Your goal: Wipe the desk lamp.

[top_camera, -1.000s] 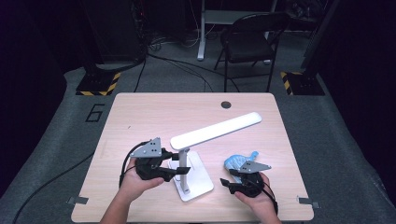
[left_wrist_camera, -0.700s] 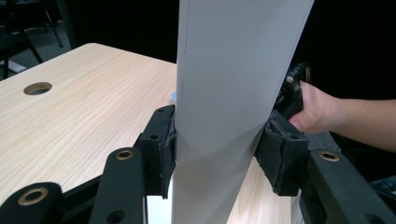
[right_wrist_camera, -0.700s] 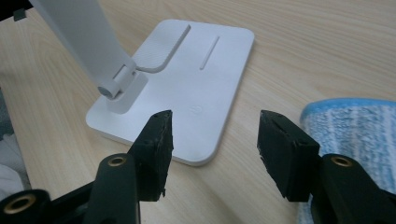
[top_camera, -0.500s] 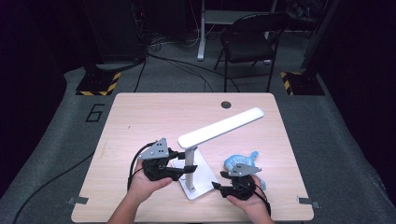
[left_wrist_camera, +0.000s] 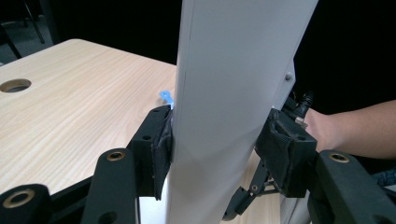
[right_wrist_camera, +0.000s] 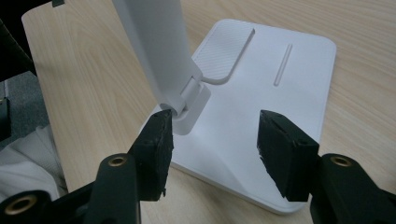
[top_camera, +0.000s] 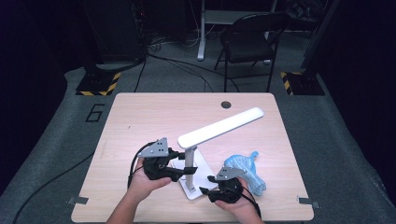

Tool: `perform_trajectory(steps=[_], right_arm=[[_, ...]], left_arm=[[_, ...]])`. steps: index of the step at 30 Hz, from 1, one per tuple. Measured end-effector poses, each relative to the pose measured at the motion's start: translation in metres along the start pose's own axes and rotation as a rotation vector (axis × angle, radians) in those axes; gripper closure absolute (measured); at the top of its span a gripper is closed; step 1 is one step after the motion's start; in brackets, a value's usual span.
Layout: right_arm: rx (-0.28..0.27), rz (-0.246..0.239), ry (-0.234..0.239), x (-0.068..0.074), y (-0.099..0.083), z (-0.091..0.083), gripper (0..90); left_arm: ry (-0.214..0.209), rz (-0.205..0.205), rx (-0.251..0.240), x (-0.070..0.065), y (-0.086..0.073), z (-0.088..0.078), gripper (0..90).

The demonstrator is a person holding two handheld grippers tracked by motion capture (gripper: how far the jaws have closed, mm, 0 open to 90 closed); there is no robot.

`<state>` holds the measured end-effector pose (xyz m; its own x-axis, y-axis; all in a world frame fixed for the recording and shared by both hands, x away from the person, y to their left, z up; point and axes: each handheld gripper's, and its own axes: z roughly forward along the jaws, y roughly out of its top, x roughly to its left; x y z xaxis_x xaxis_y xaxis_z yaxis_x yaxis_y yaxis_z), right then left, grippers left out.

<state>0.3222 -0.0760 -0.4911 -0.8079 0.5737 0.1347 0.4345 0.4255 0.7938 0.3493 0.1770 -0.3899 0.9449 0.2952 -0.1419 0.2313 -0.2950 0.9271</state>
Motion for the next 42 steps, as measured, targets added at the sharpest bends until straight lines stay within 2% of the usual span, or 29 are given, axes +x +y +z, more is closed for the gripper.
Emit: perform_trajectory(steps=[1,2,3,4,6,7,8,9,10,11,12,13,14,15,16,20,21,22,24,33,37,42], right_arm=[[-0.005,0.009,-0.004,0.001,0.0,0.001,45.5],[-0.009,-0.005,0.0,0.001,0.001,0.003,45.5],[-0.008,0.012,-0.002,0.003,0.001,0.005,45.5],[-0.005,-0.01,0.0,0.003,0.002,0.006,45.5],[0.0,-0.001,0.0,0.006,0.002,0.01,45.5],[0.004,-0.013,0.007,0.006,0.002,0.012,45.5],[0.005,0.002,0.017,0.008,0.002,0.014,45.5],[0.001,-0.018,0.021,0.007,0.002,0.017,45.6],[0.014,0.001,0.028,0.01,0.002,0.018,45.5],[0.016,-0.019,0.026,0.01,0.003,0.021,45.5],[0.025,-0.016,0.031,0.012,0.003,0.022,45.4],[0.024,-0.041,0.029,0.012,0.003,0.025,45.3],[0.034,-0.03,0.032,0.013,0.003,0.025,45.3],[0.019,-0.024,0.03,0.013,0.003,0.028,45.3],[0.022,-0.036,0.032,0.012,0.004,0.029,45.3],[0.029,-0.027,0.036,0.014,0.003,0.033,45.9],[0.038,-0.039,0.041,0.013,0.003,0.033,46.6],[0.035,-0.038,0.032,0.013,0.002,0.034,46.3],[0.037,-0.035,0.044,0.012,0.002,0.034,46.3],[0.039,-0.053,0.045,0.011,0.002,0.033,46.6],[0.023,-0.025,0.033,0.01,0.001,0.033,46.6],[0.036,-0.035,0.031,0.005,0.001,0.03,46.6]], left_arm=[[0.004,0.004,0.004,0.0,0.0,0.0,46.0],[0.006,0.003,0.005,-0.001,0.0,0.001,45.8],[0.004,0.007,0.004,-0.001,0.0,0.0,45.5],[0.003,0.007,0.005,-0.001,0.0,0.0,45.5],[0.008,0.006,0.006,-0.001,-0.001,-0.001,45.5],[0.01,0.011,0.009,-0.002,-0.001,-0.001,45.4],[0.01,0.014,0.01,-0.002,-0.001,-0.001,45.3],[0.009,0.014,0.01,-0.002,-0.001,-0.001,45.2],[0.006,0.014,0.01,-0.002,-0.001,-0.001,45.2],[0.006,0.016,0.012,-0.002,-0.001,-0.002,45.2],[0.003,0.017,0.013,-0.003,-0.001,-0.002,45.2],[-0.003,0.016,0.017,-0.003,-0.001,-0.002,45.2],[-0.003,0.016,0.016,-0.003,-0.001,-0.002,45.2],[-0.005,0.017,0.017,-0.003,-0.002,-0.003,45.2],[-0.008,0.017,0.019,-0.003,-0.002,-0.003,45.3],[-0.01,0.012,0.017,-0.004,-0.002,-0.003,45.2],[-0.011,0.014,0.015,-0.005,-0.002,-0.003,45.2],[-0.011,0.018,0.019,-0.005,-0.002,-0.004,45.2],[-0.011,0.022,0.022,-0.005,-0.002,-0.004,45.2],[-0.009,0.013,0.02,-0.006,-0.003,-0.007,45.2],[-0.01,0.011,0.024,-0.005,-0.003,-0.008,45.3],[-0.013,0.009,0.027,-0.004,-0.004,-0.01,46.2]])
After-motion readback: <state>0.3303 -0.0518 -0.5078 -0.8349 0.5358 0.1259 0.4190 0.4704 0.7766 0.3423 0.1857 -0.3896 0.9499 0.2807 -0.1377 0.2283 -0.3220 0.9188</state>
